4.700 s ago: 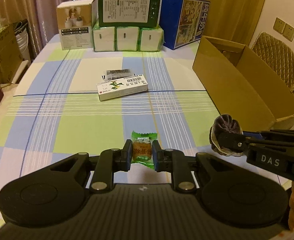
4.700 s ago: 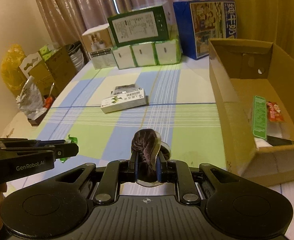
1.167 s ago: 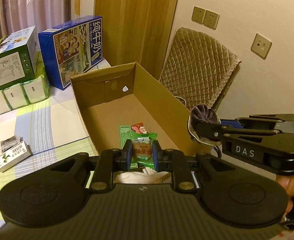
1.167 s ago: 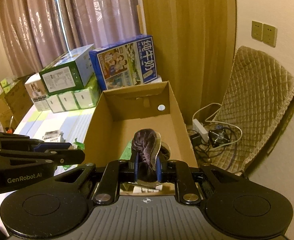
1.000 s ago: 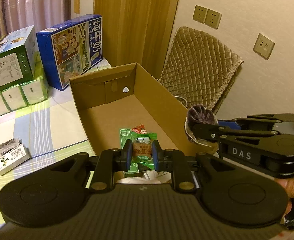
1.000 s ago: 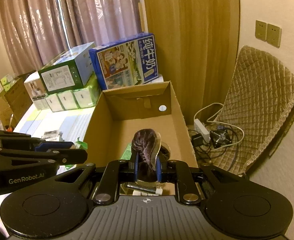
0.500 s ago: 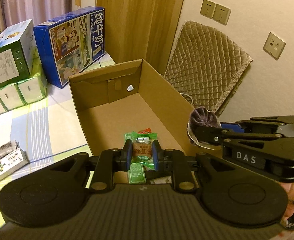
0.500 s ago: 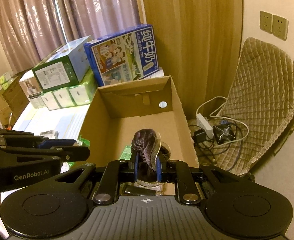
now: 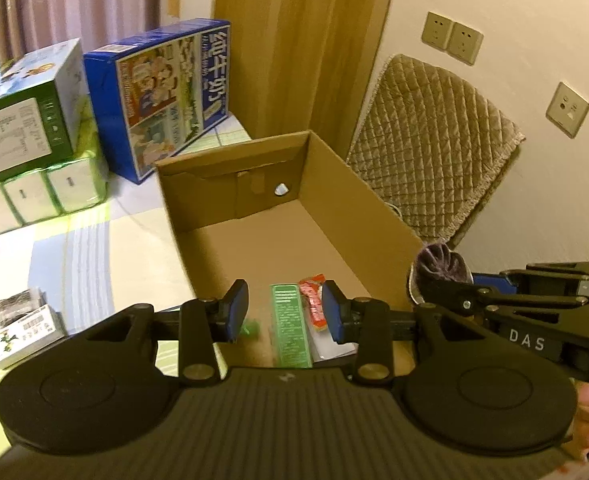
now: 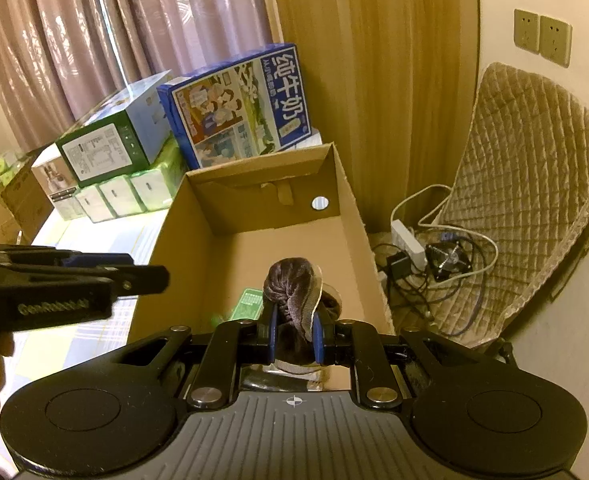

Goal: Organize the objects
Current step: 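Lower both into the cardboard box and open both tools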

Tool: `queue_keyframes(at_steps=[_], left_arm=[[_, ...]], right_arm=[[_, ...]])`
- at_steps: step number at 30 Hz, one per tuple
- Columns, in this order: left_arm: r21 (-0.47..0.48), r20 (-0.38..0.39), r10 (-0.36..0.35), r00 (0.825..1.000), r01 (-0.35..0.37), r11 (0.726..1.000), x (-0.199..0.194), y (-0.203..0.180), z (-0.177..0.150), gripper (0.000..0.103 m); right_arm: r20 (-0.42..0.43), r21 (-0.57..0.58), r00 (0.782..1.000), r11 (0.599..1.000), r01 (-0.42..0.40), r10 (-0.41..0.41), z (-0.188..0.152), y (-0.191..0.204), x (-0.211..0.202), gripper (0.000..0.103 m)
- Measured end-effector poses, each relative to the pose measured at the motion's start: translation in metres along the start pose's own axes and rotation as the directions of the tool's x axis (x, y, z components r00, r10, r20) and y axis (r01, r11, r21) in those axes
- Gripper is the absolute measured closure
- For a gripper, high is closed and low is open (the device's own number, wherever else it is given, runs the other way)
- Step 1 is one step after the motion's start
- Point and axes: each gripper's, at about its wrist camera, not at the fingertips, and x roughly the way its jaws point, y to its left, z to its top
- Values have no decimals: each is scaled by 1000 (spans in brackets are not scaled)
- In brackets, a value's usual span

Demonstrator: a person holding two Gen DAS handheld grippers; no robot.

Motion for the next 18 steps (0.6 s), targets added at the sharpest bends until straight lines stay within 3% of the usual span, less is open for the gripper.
queue_keyframes(at_steps=[7, 8, 9, 11, 13, 18], left_arm=[[-8, 15, 29, 999, -29, 1000, -17, 14, -7, 67], [-10, 17, 32, 999, -31, 999, -19, 16, -9, 65], [-12, 18, 34, 999, -34, 999, -21, 18, -10, 64], [-16, 22, 44, 999, -43, 999, -26, 22, -14, 57], [-23, 27, 44, 999, -43, 999, -31, 27, -19, 48], [-27, 42, 59, 997, -57, 998, -49, 37, -34, 38]], right_arm=[[22, 13, 999, 999, -32, 32, 4, 8, 2, 87], [31, 23, 998, 999, -50, 49, 5, 8, 3, 74], [40, 35, 997, 997, -62, 61, 6, 7, 3, 53], [74, 61, 995, 995, -79, 74, 6, 4, 1, 39], [85, 66, 994, 995, -80, 74, 5, 4, -3, 39], [94, 77, 994, 994, -72, 65, -3, 5, -19, 38]])
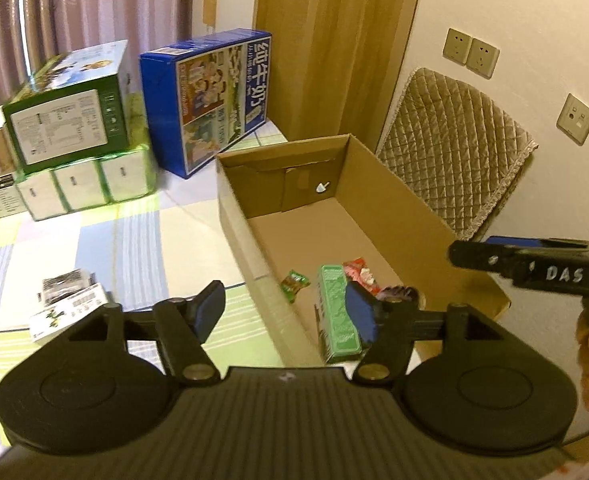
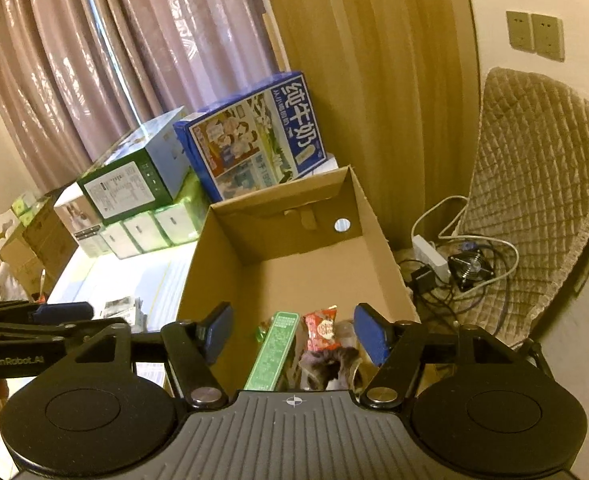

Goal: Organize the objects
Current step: 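Lower both into the cardboard box and open both tools, then withdraw both tools from the cardboard box back over the table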

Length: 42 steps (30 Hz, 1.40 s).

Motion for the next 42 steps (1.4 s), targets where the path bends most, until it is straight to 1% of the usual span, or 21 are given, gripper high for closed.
queue_keyframes(at_steps=[2, 4, 5, 7, 9, 11, 15, 21, 23, 26, 31, 37, 42], left_arm=[[-7, 7, 7, 1000, -7, 1000, -8, 4, -7, 33], [-9, 12, 16, 1000, -16, 1000, -17, 7, -13, 31], [-12, 15, 20, 1000, -20, 1000, -22, 8, -17, 28], [-15, 17, 20, 1000, -19, 1000, -31, 12, -24, 26], [-22, 18, 19, 1000, -19, 1000, -41, 16, -31, 22], [-29, 26, 28, 999, -27, 999, -52, 20, -37, 18], [-39, 38, 47, 998, -46, 998, -72, 29, -50, 15], [-51, 55, 83, 995, -80, 995, -100, 48, -71, 7], [-65, 56, 93, 994, -89, 994, -110, 58, -78, 1], [-69, 54, 111, 992, -107, 992, -123, 73, -90, 1], [-107, 56, 163, 985, -157, 982, -145, 102, -108, 1], [-151, 36, 217, 975, -209, 966, -160, 133, -125, 1], [-174, 28, 244, 969, -236, 956, -168, 148, -133, 1]], right_arm=[[-2, 8, 1000, 1000, 6, -6, -4, 2, -7, 36], [0, 13, 1000, 1000, 13, -13, -8, 7, -16, 32], [2, 12, 1000, 1000, 14, -14, -10, 10, -19, 29], [6, 5, 1000, 1000, 9, -9, -14, 18, -27, 23], [13, -17, 1000, 1000, 7, -7, -20, 29, -35, 18], [21, -42, 1000, 999, 12, -11, -27, 41, -42, 16], [17, -52, 1000, 999, -7, 8, -39, 61, -49, 11], [1, -71, 999, 997, -32, 32, -56, 89, -55, 3], [-2, -79, 999, 996, -37, 37, -61, 100, -55, 2], [-9, -87, 998, 995, -57, 56, -68, 115, -54, 2], [-21, -108, 996, 990, -92, 90, -78, 141, -49, 2], [-39, -143, 990, 980, -140, 136, -86, 172, -41, 2], [-60, -174, 987, 972, -159, 151, -92, 188, -34, 2]])
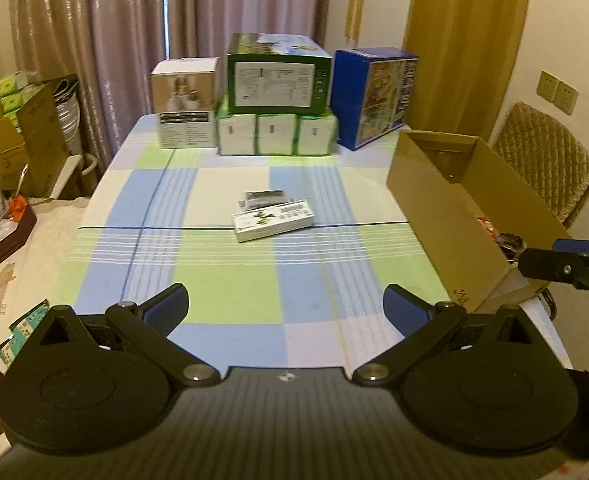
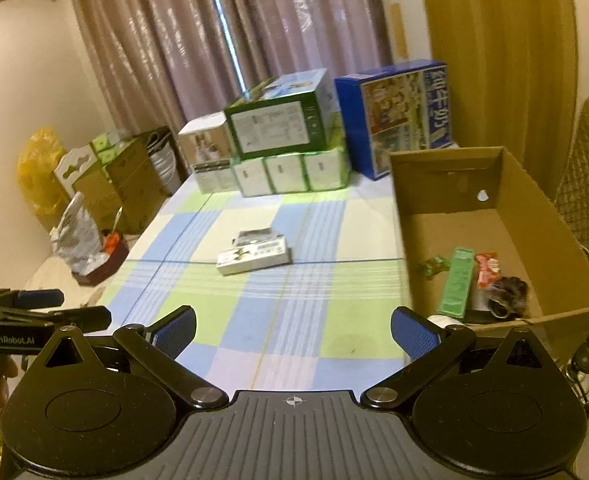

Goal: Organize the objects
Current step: 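Withdraw both tools from the cardboard box back over the table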

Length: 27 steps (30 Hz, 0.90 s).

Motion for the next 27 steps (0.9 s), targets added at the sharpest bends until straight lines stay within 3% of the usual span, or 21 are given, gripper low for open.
queue_keyframes(at_steps=[27], left_arm=[[-20, -38, 3, 999, -4, 1000, 24, 24, -4, 1]], right_arm=[[-67, -54, 997, 998, -38, 34, 0, 26, 46, 2]])
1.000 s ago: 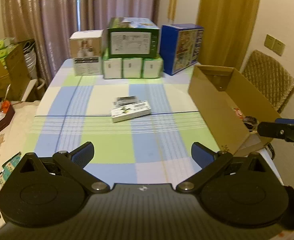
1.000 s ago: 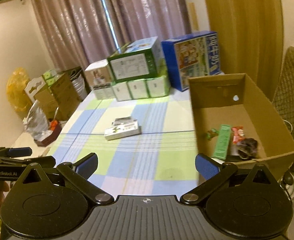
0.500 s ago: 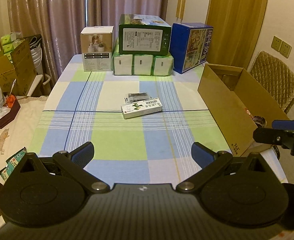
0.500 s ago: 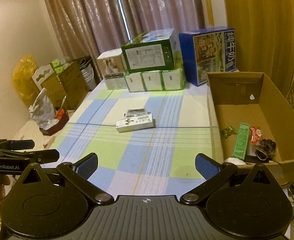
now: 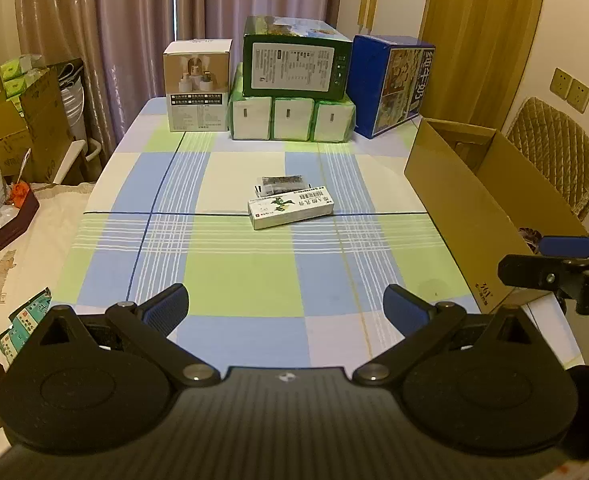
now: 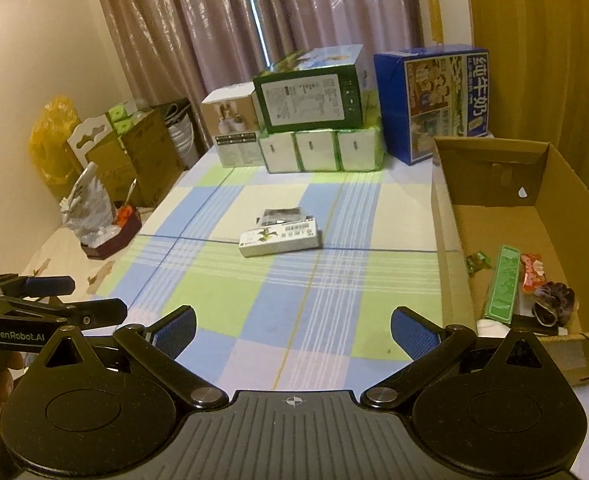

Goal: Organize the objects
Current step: 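Withdraw both tools from the cardboard box back over the table, then reach both tools toward the white medicine box and clear packet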

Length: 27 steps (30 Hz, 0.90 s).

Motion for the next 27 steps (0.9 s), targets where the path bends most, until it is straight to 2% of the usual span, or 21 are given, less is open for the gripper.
queue_keyframes(at_steps=[15, 18, 24, 27], left_arm=[[24, -39, 2, 999, -1, 1000, 48, 15, 11, 1], [77, -45, 15, 999, -11, 997, 62, 18, 15, 1], [150, -72, -14, 997, 24, 988, 98, 32, 32, 1], [177, -83, -42, 996, 56, 983, 116, 42, 41, 1]], right_arm=[[-42, -35, 999, 999, -7, 5, 11, -3, 50, 2], [-62, -51, 998, 998, -27, 24, 17, -5, 65, 2], [-67, -190, 997, 980, -51, 39, 37, -2, 102, 3], [-94, -257, 992, 961, -105, 83, 49, 0, 127, 3]])
